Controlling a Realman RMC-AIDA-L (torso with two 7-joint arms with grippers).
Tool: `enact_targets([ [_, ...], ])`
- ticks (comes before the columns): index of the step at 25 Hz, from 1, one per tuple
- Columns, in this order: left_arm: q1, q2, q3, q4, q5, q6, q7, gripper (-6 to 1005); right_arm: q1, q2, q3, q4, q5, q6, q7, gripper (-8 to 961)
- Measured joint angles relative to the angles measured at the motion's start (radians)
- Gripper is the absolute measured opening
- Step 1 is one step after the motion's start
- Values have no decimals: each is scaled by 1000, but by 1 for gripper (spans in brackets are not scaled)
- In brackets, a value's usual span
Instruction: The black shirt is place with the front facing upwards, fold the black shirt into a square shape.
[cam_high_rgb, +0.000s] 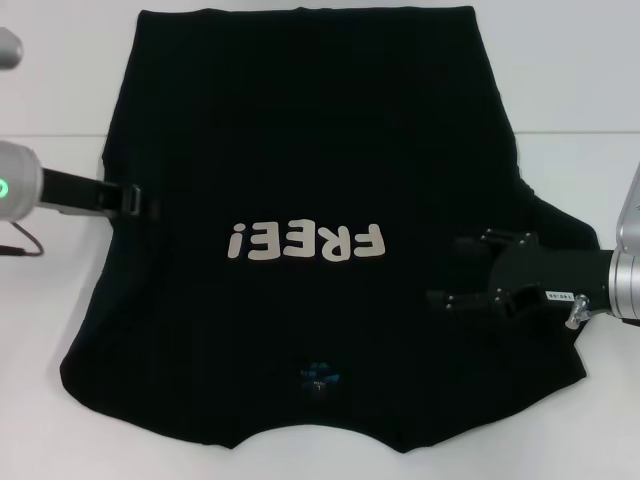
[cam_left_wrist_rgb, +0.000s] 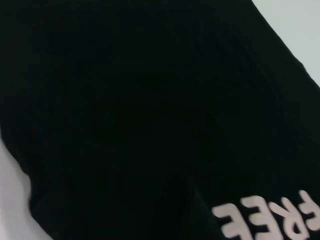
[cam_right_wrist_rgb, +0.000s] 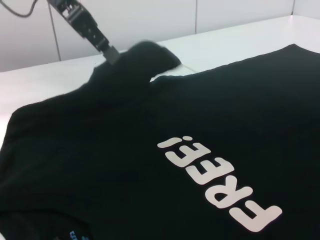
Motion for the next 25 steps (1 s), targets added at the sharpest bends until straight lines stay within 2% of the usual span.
enact_targets([
  [2,-9,-6,-4,-35,-11,-4,1,30,-2,0,2,0,0,0,0,944],
  [4,-23,1,-10,-90,-39,2,1,32,-3,0,3,0,0,-1,0,944],
  [6,-36,20,-23,-163,-92,16,15,34,-4,-1,4,0,0,-1,0,944],
  [9,-45,67,-63,-284,-218,65,100,239,-8,-1,11,0,0,-2,11,944],
  [12,-29,109,-156,-407,-386,182,290,301,-9,-4,42,-8,1,0,95,944],
  [14,-10,121,-211,-466,-472,273,473,342,-11,-15,64,-32,-3,-6,224,944],
  [15,1,120,-221,-480,-487,296,536,363,-14,-24,69,-48,-6,-8,293,944],
  [17,36,101,-234,-494,-514,331,700,404,-21,-57,69,-97,-31,-21,485,944],
  [20,88,47,-234,-491,-529,336,922,466,-16,-117,71,-151,-109,-62,759,944],
  [22,108,21,-234,-490,-534,343,1054,550,1,-146,71,-190,-199,-100,941,944],
  [25,128,-15,-228,-480,-532,347,1201,675,37,-159,86,-264,-364,-166,1180,945],
])
